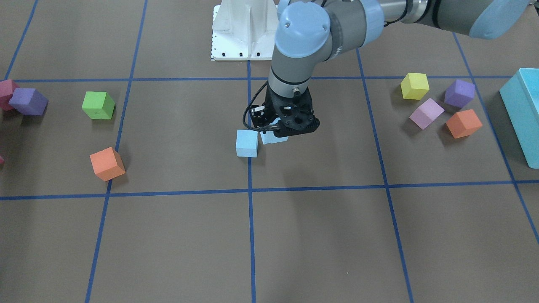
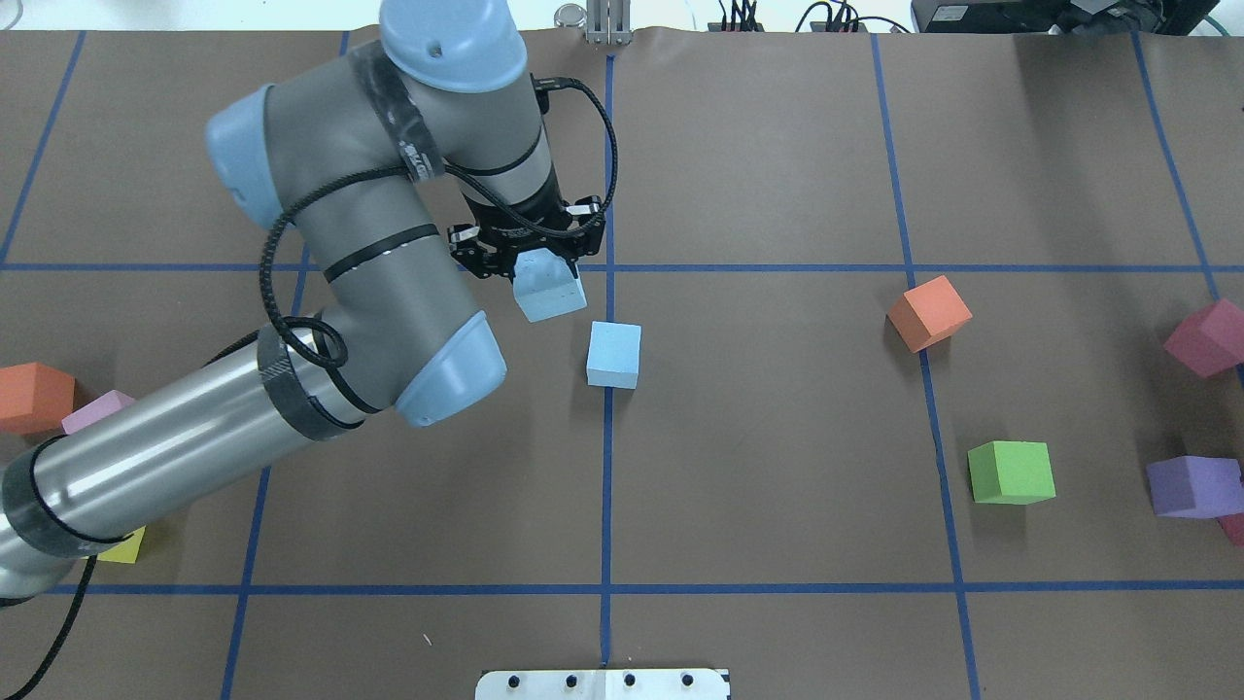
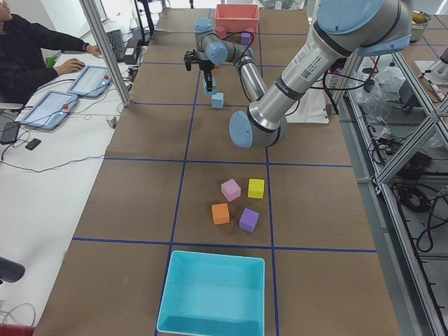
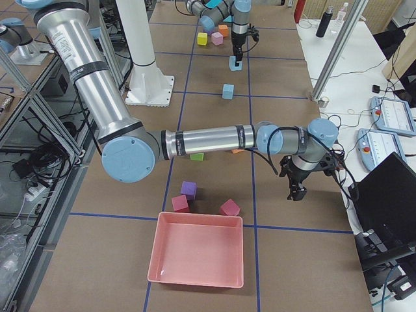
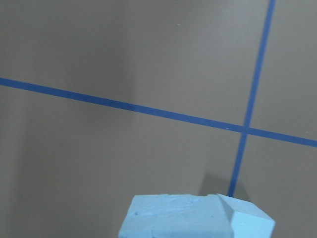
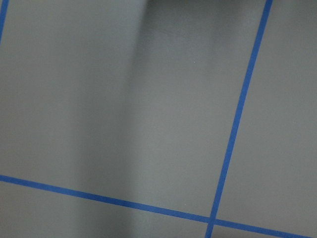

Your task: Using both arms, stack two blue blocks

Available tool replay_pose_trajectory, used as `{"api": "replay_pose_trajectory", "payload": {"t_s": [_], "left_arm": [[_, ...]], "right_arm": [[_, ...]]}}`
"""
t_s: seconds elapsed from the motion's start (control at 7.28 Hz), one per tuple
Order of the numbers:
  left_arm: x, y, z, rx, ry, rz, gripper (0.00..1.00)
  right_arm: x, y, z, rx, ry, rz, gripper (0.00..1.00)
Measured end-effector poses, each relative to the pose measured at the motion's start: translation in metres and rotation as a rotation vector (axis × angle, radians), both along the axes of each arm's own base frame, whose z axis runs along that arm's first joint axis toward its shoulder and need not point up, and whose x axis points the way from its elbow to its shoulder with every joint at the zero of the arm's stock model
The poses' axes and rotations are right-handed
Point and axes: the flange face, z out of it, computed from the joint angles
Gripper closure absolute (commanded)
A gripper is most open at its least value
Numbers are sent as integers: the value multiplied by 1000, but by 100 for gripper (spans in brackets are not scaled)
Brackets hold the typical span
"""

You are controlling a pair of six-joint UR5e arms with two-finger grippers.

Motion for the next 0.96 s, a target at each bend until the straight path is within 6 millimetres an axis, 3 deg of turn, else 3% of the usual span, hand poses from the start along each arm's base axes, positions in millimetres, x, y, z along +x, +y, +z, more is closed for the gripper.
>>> {"api": "replay_pose_trajectory", "payload": {"t_s": [0.27,0.55,0.96], "left_arm": [[35,14,-12,5,-22,3,41],[60,11,-21,4,-44,3,41],[82,5,-7,90,-74,48,41]], "right_arm": [[7,12,22,-3,-8,-6,0],[9,16,26,-2,-10,-5,0],[9,16,25,0,-11,-4,0]]}}
